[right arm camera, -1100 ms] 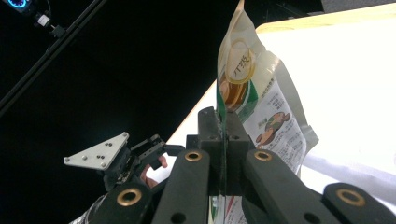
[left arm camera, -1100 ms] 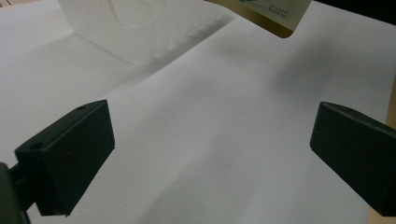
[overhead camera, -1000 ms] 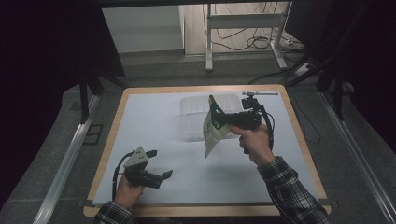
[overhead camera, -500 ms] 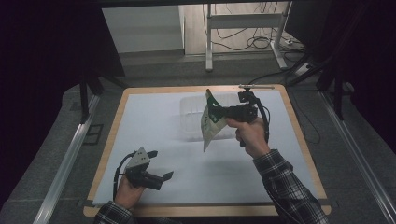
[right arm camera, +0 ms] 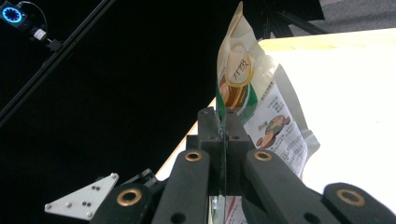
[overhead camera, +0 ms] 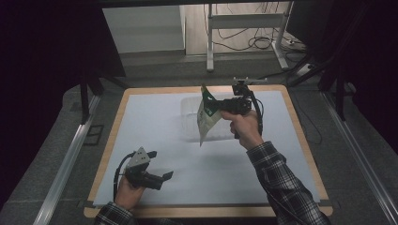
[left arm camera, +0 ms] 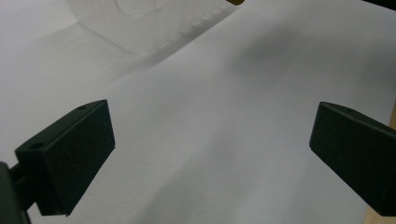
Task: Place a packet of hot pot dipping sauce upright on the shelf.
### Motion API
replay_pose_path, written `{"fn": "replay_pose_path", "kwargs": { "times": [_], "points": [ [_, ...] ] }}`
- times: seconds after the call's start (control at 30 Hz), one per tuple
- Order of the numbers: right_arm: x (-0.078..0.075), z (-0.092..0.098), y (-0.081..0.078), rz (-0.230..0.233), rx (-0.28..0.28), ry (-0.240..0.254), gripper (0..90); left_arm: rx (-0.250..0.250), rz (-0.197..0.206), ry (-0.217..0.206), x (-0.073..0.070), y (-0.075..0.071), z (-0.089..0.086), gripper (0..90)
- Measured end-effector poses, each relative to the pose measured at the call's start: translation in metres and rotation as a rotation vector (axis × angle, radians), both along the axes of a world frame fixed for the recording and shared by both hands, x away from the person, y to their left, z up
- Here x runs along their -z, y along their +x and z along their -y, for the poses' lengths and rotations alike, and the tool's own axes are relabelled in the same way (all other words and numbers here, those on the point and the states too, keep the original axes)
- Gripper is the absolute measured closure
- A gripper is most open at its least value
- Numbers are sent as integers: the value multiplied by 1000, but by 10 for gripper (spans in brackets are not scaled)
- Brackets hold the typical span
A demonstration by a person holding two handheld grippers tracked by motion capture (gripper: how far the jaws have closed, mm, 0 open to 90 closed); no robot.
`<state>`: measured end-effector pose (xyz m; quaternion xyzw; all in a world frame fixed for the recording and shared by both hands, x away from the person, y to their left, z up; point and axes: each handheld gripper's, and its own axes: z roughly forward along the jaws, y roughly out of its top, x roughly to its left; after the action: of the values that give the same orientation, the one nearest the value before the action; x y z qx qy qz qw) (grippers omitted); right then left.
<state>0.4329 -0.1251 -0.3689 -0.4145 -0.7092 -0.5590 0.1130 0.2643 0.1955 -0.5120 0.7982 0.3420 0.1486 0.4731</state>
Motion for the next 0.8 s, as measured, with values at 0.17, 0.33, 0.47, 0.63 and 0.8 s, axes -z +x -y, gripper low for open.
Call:
{"fn": "replay_pose_path", "kwargs": {
  "times": [0.17, 0.33, 0.47, 0.63, 0.8],
  "points": [
    [1, -5, 8, -1, 6, -9, 893, 4, -5, 6, 0, 0, 1, 0],
    [3, -9, 15, -5, 10, -16, 893, 4, -4, 8, 1, 0, 1, 0],
    [5, -14, 23, -6, 15, -32, 893, 4, -4, 6, 1, 0, 1, 1],
    [8, -20, 33, -7, 31, -59, 893, 4, -5, 9, 1, 0, 1, 1],
    [10, -22, 41, -7, 44, -70, 892, 5, -5, 8, 1, 0, 1, 1]
  ]
}}
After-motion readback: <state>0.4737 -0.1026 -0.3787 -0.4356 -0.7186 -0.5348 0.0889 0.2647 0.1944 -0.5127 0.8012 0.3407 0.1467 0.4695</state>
